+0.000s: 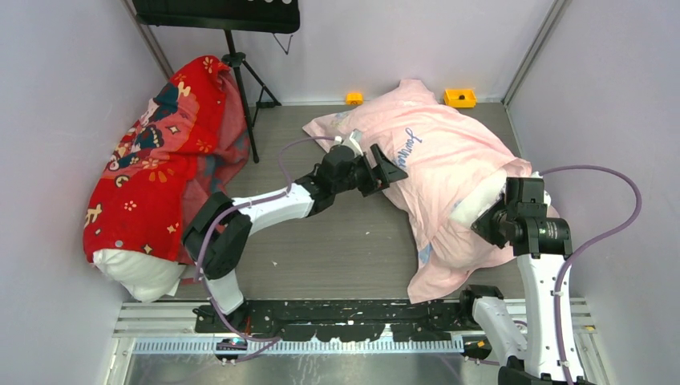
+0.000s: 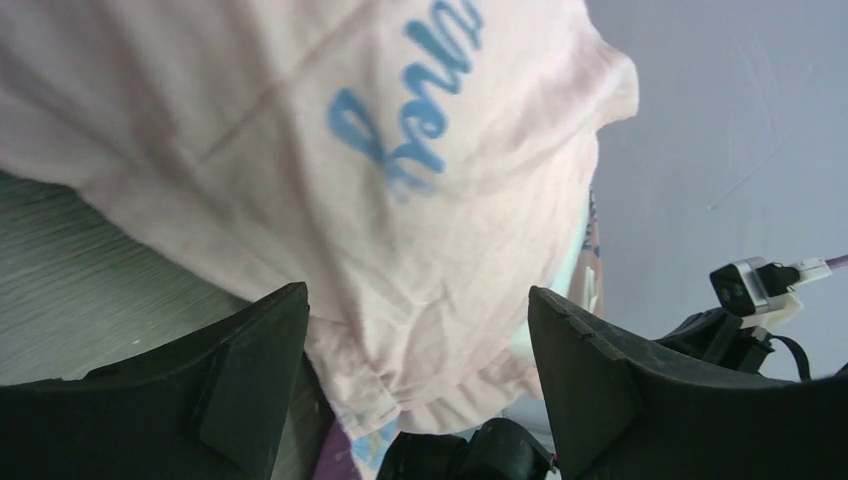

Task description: Remove the pillowcase from the pillow

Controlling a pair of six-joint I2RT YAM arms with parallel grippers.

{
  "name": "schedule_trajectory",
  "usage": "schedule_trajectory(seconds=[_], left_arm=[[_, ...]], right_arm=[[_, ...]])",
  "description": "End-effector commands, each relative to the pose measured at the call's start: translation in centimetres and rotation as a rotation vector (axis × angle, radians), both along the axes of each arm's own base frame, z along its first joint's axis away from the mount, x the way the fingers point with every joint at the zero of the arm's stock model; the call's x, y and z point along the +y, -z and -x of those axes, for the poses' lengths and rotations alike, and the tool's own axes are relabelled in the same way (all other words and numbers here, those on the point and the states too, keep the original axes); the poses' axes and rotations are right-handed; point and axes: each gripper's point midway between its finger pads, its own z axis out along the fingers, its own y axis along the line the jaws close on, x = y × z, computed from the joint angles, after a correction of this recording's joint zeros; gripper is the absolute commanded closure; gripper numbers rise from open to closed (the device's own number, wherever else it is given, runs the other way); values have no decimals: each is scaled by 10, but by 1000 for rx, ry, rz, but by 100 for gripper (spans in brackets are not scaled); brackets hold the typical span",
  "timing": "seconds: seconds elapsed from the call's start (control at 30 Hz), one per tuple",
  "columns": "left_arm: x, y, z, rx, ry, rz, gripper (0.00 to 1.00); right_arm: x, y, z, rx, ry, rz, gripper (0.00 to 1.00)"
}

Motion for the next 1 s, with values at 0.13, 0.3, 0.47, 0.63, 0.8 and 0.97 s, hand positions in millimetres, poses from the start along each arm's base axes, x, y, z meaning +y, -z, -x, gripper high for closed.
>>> schedule_trajectory(seconds=[0.13,0.3,0.47,0.63,0.8,0.97], left_arm=[[-22,-5,-11,-7,-8,-28,41],[-31,-5,-16,-29,34,-10,99],[18,-5,-33,-31,-56,-45,100],[80,-10,-24,-36,-91,-92,100],[149,0,-2,-74,-211,-177,100],[151,-11,13,-129,-140,-180,30]], right_arm=[[14,-15,-10,-80,-54,-63,100],[24,-15,-15,-96,-89,-108,100],[49,-7,-28,-108,-175,-232,100],[96,8,-59,-77,-314,-403,100],[161,11,-83,-48,-465,-289,100],[194,11,-93,-45,-487,-354,100]])
